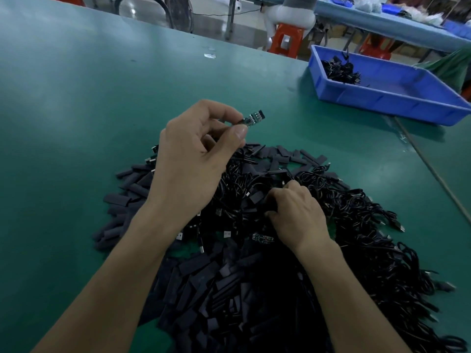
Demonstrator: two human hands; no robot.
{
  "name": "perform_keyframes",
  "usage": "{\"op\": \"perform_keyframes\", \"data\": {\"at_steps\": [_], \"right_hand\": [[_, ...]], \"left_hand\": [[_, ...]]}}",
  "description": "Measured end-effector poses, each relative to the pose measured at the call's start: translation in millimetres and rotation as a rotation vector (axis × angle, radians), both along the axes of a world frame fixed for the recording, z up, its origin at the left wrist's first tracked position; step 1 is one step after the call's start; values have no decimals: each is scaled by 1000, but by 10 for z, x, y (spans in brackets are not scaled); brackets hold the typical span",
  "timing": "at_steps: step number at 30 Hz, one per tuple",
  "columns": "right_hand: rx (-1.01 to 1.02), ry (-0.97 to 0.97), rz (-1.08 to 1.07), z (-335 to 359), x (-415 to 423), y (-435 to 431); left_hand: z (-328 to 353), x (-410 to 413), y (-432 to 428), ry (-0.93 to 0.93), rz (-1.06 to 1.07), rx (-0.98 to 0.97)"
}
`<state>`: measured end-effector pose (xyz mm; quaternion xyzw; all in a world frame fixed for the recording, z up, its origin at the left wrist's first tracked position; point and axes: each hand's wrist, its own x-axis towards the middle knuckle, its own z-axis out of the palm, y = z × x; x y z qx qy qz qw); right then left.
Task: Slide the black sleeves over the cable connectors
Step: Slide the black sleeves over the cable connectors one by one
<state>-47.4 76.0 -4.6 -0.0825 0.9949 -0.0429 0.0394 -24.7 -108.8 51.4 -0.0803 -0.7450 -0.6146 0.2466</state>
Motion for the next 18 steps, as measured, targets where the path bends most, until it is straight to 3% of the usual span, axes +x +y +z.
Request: {"op": "perform_keyframes", "data": {"at_steps": [4,12,18], "right_hand": [[-108,54,-3,11,27,12],[-955,129,-2,337,54,119],[-1301,125,74,501,128,81]], "left_hand": [[-6,2,-18,-78,-55,-16],[-39,-4,4,-182,-108,-119],[-43,8,0,-194,-111,-108]]}}
